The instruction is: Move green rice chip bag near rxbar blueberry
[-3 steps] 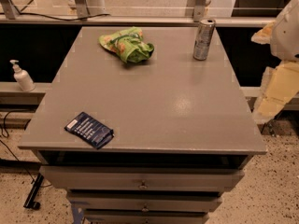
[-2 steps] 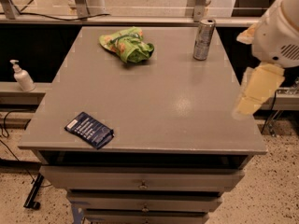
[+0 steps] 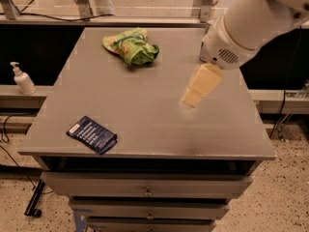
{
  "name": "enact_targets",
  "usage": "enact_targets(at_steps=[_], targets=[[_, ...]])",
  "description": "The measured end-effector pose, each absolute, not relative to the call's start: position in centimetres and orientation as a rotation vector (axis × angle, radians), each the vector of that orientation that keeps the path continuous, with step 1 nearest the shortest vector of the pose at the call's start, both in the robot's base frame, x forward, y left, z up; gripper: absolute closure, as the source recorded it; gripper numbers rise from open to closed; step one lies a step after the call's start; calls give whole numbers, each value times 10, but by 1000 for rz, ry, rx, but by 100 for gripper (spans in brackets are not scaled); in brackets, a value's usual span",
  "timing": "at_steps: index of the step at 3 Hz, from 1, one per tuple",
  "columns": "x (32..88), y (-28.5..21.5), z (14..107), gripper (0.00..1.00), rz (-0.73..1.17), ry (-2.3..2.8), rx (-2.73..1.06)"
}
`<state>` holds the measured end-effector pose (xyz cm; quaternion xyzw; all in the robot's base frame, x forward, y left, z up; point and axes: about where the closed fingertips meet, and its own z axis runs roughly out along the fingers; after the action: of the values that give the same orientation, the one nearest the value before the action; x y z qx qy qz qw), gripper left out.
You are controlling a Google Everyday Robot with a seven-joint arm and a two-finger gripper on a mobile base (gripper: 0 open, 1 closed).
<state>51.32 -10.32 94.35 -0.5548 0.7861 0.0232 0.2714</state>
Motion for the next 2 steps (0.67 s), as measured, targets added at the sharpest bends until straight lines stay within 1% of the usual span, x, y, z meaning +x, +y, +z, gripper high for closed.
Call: enact_targets(at_steps=[2], targets=[[515,-101,945,0,73,2135,-1453]])
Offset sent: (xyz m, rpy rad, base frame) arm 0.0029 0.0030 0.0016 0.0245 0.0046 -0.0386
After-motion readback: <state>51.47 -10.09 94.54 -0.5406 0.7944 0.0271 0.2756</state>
